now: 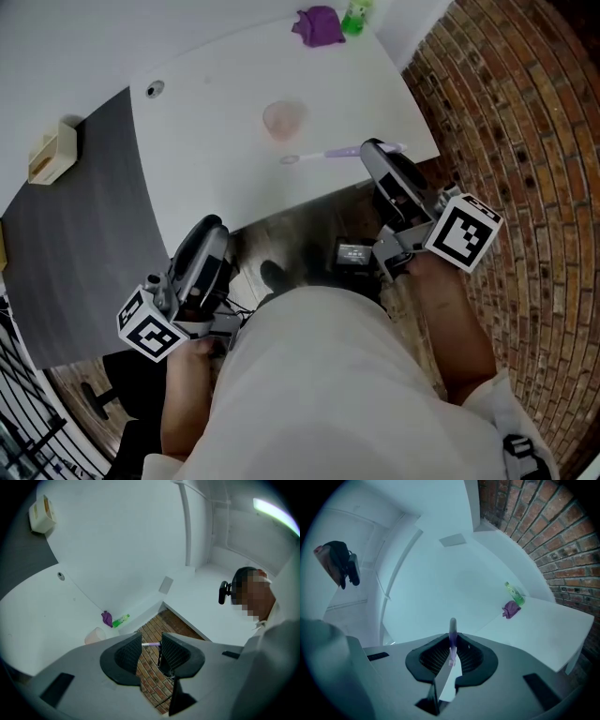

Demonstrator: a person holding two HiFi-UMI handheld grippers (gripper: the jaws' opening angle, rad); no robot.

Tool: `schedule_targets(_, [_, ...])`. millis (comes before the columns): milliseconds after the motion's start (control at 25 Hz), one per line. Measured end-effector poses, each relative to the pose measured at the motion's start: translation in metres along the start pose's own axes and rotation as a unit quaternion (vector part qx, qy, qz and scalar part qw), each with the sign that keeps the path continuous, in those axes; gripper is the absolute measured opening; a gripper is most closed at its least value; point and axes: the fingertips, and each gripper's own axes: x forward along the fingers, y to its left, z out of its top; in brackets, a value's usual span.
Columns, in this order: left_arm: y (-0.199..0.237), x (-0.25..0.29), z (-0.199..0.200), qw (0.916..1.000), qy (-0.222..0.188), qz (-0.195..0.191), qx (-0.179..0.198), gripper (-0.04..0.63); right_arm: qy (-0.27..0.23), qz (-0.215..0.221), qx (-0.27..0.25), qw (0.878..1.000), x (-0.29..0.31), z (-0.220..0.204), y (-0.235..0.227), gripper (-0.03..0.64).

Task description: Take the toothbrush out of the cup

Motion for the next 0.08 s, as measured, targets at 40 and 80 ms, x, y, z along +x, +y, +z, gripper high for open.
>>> schedule_targets(40, [0.0012,0.0005,-0.0008,1.0000,0.000,0.001,0.000,0.117,0.001,0.005,-0.006,1.000,0.0019,0.0014,0.0011,0.054])
schedule_targets(80, [0.0023,0.0010,-0.0018,1.0000,0.001,0.002,0.000,0.117,0.001,0.010,-0.013,1.000,0.0037,0.0029,0.0022,0.054])
